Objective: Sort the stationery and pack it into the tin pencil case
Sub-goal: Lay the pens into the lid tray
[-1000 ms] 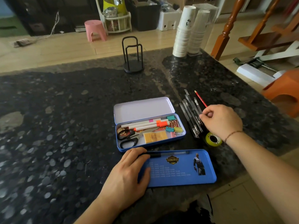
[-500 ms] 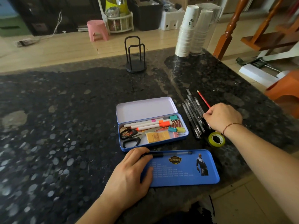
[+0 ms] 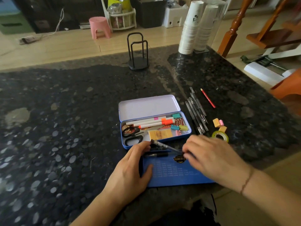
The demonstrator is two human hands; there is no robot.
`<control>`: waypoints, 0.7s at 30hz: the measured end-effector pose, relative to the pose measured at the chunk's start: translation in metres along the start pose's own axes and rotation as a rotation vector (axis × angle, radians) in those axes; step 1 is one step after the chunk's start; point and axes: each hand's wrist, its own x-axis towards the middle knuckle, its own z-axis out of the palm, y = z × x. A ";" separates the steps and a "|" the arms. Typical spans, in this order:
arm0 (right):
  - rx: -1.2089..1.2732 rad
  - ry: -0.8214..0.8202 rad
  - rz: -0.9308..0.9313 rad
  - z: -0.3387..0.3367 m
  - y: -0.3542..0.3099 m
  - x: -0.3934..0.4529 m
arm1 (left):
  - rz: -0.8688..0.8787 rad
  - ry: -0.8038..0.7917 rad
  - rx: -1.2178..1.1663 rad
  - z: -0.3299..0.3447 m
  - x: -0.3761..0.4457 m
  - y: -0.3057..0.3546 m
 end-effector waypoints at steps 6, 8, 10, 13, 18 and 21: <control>-0.239 0.017 -0.131 0.018 0.002 -0.005 | 0.051 0.037 0.046 0.000 0.002 0.000; -0.256 0.023 -0.143 0.022 -0.002 -0.004 | 0.082 0.051 0.059 0.000 0.003 -0.001; -0.243 0.030 -0.122 0.024 -0.003 -0.002 | 0.089 0.065 0.044 -0.001 0.003 -0.002; -0.223 0.061 -0.087 0.028 0.002 -0.002 | 0.098 0.056 0.021 -0.002 0.003 -0.003; -0.133 0.123 -0.064 0.032 0.001 -0.002 | 0.112 0.026 0.081 0.001 0.003 0.000; -0.036 0.151 -0.040 0.034 0.001 -0.002 | 0.115 0.030 0.098 0.003 0.004 -0.001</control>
